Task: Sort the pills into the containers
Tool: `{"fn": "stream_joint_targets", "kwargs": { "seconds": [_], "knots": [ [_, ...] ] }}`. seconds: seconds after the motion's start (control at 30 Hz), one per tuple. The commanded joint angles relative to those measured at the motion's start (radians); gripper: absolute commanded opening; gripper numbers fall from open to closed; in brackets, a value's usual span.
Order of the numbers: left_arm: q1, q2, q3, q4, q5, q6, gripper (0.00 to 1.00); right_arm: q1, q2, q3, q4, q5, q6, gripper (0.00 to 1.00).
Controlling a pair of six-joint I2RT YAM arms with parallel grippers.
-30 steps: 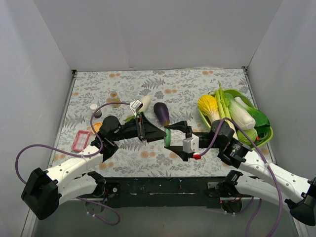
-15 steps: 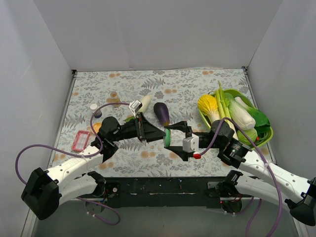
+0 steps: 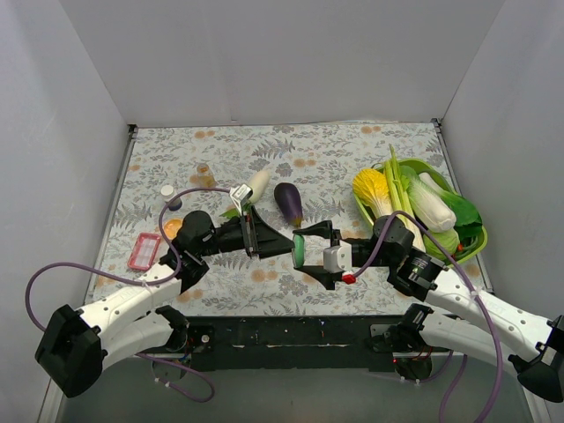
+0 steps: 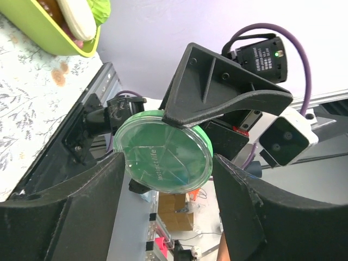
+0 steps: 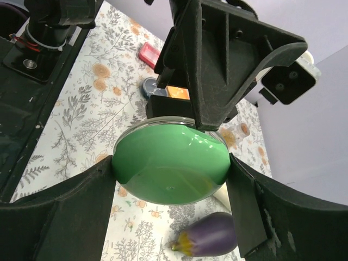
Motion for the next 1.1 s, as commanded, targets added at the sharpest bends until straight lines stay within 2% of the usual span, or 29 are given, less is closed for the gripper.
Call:
{"fn": "stream_joint_targets", "kwargs": {
  "seconds": [0.0, 0.43, 1.07],
  "knots": [
    [-0.002, -0.013, 0.038, -0.189, -0.029, 0.113, 0.62, 0.004, -0.018, 0.013, 0.079, 0.001, 0.008, 0.25],
    [-0.001, 0.001, 0.116, -0.421, -0.077, 0.236, 0.57, 0.004, -0.020, 0.013, 0.079, 0.001, 0.008, 0.23],
    [0.002, 0.016, 0.185, -0.640, -0.149, 0.360, 0.53, 0.004, -0.030, 0.002, 0.076, 0.001, 0.009, 0.22]
  ]
}}
